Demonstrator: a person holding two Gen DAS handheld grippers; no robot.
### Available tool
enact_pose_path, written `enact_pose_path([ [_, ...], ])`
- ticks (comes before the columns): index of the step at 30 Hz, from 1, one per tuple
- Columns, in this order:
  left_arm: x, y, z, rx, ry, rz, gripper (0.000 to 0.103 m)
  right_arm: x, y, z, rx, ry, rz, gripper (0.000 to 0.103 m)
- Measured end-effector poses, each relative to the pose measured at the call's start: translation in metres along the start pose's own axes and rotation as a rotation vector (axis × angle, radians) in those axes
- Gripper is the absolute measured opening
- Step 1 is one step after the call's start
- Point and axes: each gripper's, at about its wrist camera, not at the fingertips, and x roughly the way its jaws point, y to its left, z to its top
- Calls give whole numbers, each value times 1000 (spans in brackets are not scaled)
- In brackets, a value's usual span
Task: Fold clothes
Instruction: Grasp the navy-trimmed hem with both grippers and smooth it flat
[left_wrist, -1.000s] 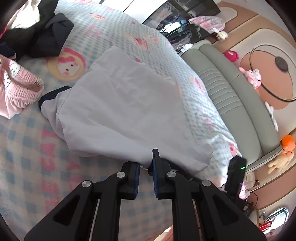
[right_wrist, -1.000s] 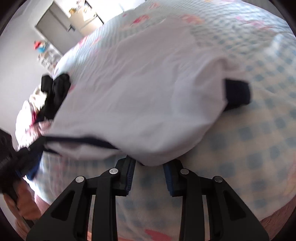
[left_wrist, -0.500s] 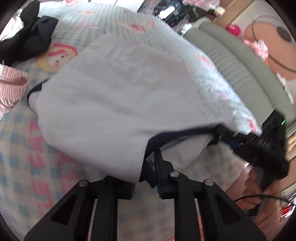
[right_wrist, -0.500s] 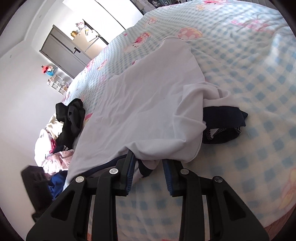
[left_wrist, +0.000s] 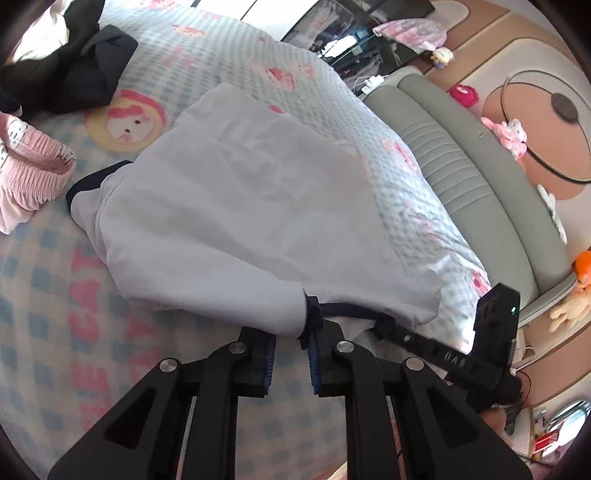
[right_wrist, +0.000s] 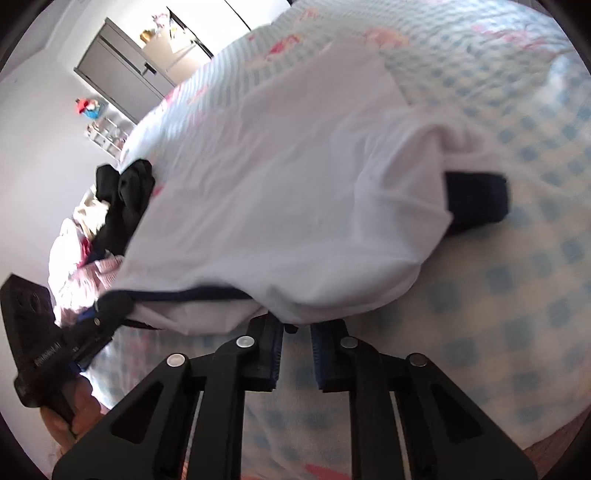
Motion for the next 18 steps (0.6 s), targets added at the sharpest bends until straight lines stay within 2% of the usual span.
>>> enact_pose_path([
  [3, -2, -5, -3, 19, 4, 4, 14, -16, 2, 2, -4, -12, 36, 10],
  [9, -20, -6, -6, -5, 3, -26, 14, -32, -5, -10, 98, 73, 227, 9],
  [11, -22, -2, -8, -5, 7, -5, 14, -30, -12, -15, 119, 93, 188, 9],
  [14, -12, 11, -14, 11, 51, 125, 14, -27, -20, -20, 103, 101, 69, 9],
  [16, -2, 21, -19, -17, 104, 118, 14, -26, -20, -23, 115, 107, 63, 9],
  [18, 0, 19, -24, -2, 114, 102, 15, -26, -12, -25, 92, 101, 47, 12],
])
